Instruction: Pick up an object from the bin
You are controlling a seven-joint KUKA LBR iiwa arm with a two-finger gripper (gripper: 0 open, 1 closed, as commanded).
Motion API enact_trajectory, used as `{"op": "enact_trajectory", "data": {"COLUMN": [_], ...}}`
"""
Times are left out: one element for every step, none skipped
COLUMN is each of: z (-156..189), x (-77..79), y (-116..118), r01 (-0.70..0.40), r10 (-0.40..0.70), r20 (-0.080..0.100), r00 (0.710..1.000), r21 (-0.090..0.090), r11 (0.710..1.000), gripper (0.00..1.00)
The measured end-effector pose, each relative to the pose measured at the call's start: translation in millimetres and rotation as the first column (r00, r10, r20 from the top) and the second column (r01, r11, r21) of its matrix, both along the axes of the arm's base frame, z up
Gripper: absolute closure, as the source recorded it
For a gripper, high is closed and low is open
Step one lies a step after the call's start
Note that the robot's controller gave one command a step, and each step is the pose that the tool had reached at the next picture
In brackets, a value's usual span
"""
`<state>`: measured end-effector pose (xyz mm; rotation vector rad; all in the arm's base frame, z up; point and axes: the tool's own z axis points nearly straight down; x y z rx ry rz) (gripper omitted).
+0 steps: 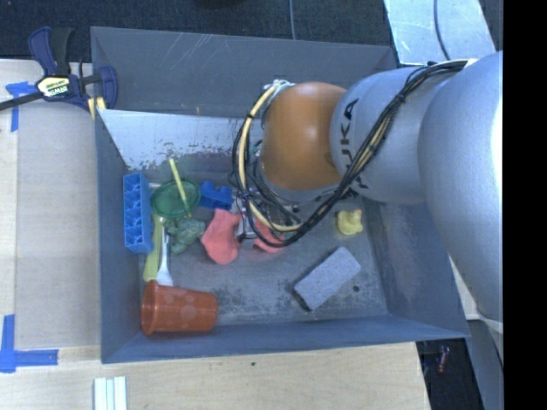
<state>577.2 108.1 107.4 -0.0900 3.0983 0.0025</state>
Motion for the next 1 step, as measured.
{"op": "enact_trajectory", "data": {"z": [0.0], "x": [0.0], "y": [0.0], "r01": [0.0], "r10": [0.0], "r20": [0.0], "r00": [1.0], "r21": [0.0], "r11": [1.0], "gripper": [1.0]}}
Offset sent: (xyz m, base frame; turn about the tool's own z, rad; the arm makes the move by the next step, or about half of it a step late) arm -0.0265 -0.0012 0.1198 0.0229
